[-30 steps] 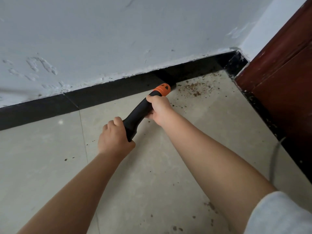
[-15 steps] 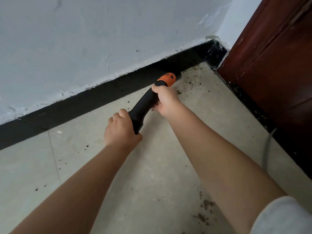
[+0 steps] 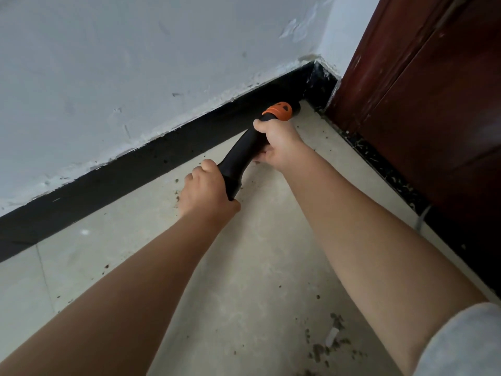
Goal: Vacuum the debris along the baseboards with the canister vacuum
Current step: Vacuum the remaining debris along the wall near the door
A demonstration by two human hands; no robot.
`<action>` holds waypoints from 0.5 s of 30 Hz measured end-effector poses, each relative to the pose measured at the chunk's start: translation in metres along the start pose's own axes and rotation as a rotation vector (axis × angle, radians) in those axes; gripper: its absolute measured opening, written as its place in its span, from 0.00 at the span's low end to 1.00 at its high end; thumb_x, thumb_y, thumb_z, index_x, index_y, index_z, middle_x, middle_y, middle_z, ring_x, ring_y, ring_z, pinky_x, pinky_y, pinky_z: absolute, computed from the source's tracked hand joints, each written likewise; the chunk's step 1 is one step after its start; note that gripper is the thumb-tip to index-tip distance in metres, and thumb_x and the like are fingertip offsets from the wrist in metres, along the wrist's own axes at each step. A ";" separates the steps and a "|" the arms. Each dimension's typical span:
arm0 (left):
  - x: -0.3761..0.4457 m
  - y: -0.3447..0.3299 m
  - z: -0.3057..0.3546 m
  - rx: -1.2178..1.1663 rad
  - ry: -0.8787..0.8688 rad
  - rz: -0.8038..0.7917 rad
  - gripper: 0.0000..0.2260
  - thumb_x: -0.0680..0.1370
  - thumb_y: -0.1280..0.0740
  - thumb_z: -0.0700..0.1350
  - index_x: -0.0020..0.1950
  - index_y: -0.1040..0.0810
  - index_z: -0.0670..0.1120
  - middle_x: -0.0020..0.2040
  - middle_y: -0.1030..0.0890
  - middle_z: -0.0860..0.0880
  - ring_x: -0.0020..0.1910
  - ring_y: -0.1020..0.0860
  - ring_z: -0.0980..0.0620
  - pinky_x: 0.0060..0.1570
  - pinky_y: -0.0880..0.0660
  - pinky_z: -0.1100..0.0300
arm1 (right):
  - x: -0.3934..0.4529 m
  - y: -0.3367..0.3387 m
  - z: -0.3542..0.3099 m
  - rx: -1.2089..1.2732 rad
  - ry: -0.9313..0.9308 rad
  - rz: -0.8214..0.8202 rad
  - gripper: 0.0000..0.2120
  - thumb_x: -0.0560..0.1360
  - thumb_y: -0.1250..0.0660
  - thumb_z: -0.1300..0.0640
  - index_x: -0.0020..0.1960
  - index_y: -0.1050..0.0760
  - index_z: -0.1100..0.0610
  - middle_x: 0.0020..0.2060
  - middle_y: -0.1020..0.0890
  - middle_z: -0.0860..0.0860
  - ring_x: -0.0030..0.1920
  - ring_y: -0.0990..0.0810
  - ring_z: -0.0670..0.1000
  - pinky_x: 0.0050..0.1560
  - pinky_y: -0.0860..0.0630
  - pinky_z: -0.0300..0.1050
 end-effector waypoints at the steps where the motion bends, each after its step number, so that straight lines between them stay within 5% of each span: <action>1: 0.001 -0.001 0.004 -0.001 -0.002 -0.002 0.24 0.70 0.28 0.45 0.58 0.36 0.39 0.57 0.28 0.41 0.58 0.30 0.42 0.48 0.32 0.55 | 0.002 0.003 -0.003 0.004 0.008 0.000 0.21 0.77 0.36 0.62 0.68 0.37 0.62 0.64 0.30 0.61 0.61 0.27 0.64 0.46 0.25 0.57; 15: 0.014 -0.014 0.035 -0.050 -0.015 -0.009 0.22 0.69 0.28 0.44 0.55 0.37 0.40 0.56 0.28 0.41 0.57 0.29 0.41 0.45 0.34 0.56 | 0.021 0.026 -0.020 -0.080 0.062 0.080 0.26 0.75 0.33 0.57 0.69 0.36 0.62 0.63 0.27 0.60 0.59 0.26 0.63 0.55 0.24 0.61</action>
Point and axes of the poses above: each hand's wrist, its own x-axis towards the middle knuckle, its own y-axis out of the back of the hand, z = x × y, the point moved 8 cm from there along x, towards the middle knuckle
